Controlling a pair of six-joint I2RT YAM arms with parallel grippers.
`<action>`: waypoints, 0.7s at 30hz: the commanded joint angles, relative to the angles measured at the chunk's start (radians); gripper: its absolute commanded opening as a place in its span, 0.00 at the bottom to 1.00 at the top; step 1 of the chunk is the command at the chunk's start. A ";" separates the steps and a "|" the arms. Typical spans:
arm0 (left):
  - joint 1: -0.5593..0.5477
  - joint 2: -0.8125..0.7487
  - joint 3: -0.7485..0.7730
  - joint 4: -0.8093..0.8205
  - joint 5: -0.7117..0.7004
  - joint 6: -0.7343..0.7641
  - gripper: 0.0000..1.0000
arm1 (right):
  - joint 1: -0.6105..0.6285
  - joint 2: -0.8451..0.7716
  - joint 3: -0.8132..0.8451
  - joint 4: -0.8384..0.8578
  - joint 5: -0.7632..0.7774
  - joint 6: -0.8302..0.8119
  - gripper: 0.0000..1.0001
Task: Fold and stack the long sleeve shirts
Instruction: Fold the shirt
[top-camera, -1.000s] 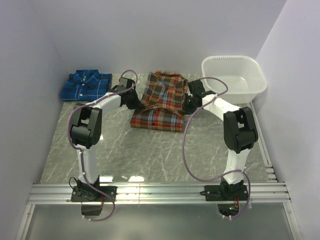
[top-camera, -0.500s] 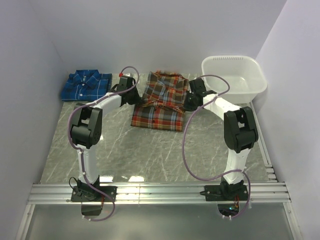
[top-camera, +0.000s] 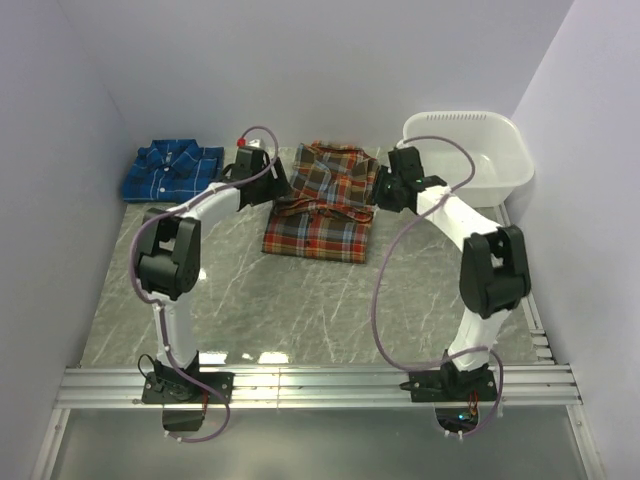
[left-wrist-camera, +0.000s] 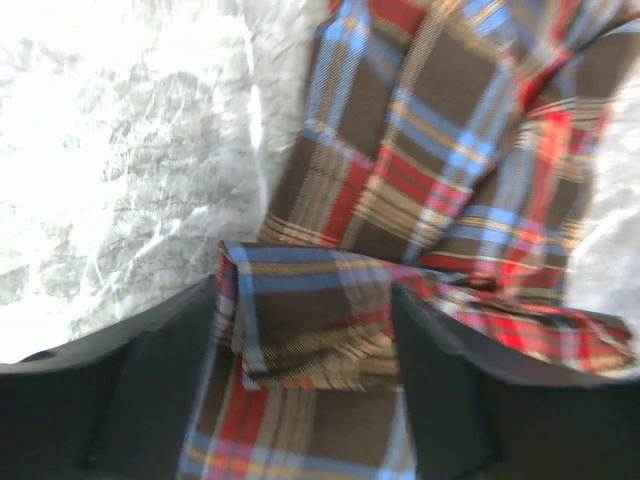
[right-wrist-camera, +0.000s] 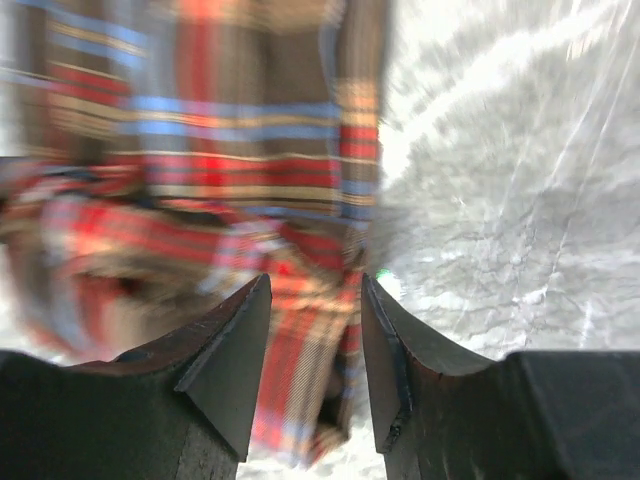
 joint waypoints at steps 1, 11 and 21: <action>-0.020 -0.168 0.033 0.026 -0.017 0.024 0.80 | 0.006 -0.166 0.007 0.065 -0.023 -0.041 0.49; -0.224 -0.427 -0.199 -0.007 -0.132 0.016 0.69 | 0.124 -0.216 -0.117 0.153 -0.207 -0.101 0.46; -0.321 -0.229 -0.284 0.119 -0.146 -0.010 0.47 | 0.152 0.001 -0.107 0.248 -0.290 -0.081 0.45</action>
